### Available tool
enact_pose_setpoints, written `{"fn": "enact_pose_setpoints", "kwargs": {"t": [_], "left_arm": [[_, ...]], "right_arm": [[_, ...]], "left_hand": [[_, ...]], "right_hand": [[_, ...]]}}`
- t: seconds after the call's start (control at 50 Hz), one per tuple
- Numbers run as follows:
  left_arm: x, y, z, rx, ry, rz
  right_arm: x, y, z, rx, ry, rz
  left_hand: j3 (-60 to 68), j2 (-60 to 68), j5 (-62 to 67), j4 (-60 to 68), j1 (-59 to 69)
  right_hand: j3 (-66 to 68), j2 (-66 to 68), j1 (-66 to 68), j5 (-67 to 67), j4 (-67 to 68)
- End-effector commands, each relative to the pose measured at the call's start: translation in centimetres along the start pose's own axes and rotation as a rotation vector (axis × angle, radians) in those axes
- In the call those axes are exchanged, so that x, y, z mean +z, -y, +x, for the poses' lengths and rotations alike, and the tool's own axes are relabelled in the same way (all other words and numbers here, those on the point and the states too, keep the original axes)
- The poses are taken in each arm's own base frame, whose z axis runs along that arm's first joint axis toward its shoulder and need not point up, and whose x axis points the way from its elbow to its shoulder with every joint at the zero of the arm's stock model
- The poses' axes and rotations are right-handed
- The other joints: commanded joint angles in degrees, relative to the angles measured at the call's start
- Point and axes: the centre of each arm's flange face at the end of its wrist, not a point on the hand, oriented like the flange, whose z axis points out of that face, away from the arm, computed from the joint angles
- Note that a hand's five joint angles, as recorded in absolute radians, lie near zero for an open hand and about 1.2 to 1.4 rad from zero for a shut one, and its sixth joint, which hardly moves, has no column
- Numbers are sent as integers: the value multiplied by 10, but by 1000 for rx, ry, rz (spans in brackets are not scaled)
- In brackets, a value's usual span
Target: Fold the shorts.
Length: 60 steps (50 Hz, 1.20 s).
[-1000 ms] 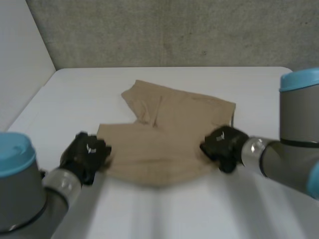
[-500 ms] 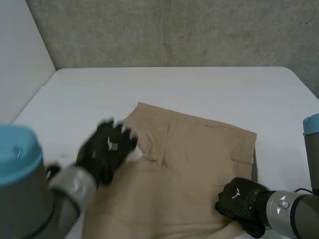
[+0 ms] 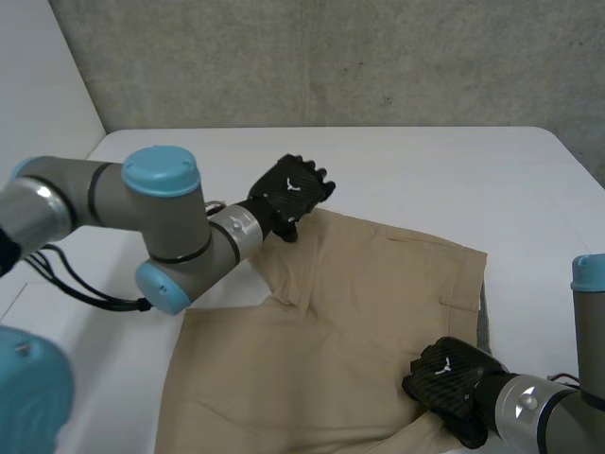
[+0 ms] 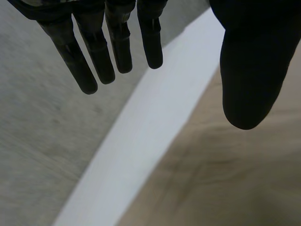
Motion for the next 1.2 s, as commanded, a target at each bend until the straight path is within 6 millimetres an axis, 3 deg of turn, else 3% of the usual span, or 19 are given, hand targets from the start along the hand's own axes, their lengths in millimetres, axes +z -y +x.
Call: {"fn": "enact_pose_setpoints", "kwargs": {"t": [0.02, 0.28, 0.62, 0.68, 0.78, 0.92, 1.06, 1.2], "left_arm": [[7, -15, 14, -70, -143, -94], [6, -15, 15, -88, -177, -135], [8, -41, 16, 64, -151, -245], [8, -42, 16, 64, -149, -248], [7, -43, 9, 81, -103, -283], [3, -44, 4, 88, -63, -322], [-6, -42, 0, 129, -24, -386], [-22, -41, -2, 137, 23, -450]], "right_arm": [[1, 1, 0, -1, -3, 15], [3, -2, -2, -2, -6, 22], [2, -2, -3, 1, -2, 21], [3, -3, -3, 1, -2, 21], [3, -2, -3, -1, -2, 23], [3, -2, -4, -1, 5, 31], [3, -2, -5, -1, 5, 31], [3, -3, -4, 0, 4, 29]], "left_hand": [[36, 37, 32, 34, 38], [72, 73, 67, 69, 74], [33, 34, 28, 30, 35], [85, 86, 80, 82, 87], [315, 316, 310, 312, 317], [458, 459, 454, 456, 460], [539, 540, 534, 536, 541], [539, 540, 534, 537, 541]], "right_hand": [[124, 129, 240, 139, 119], [124, 129, 240, 139, 119], [124, 129, 240, 139, 119], [124, 129, 240, 139, 119], [124, 129, 240, 139, 119], [124, 129, 240, 139, 119], [124, 129, 240, 139, 119], [124, 129, 240, 139, 119]]}}
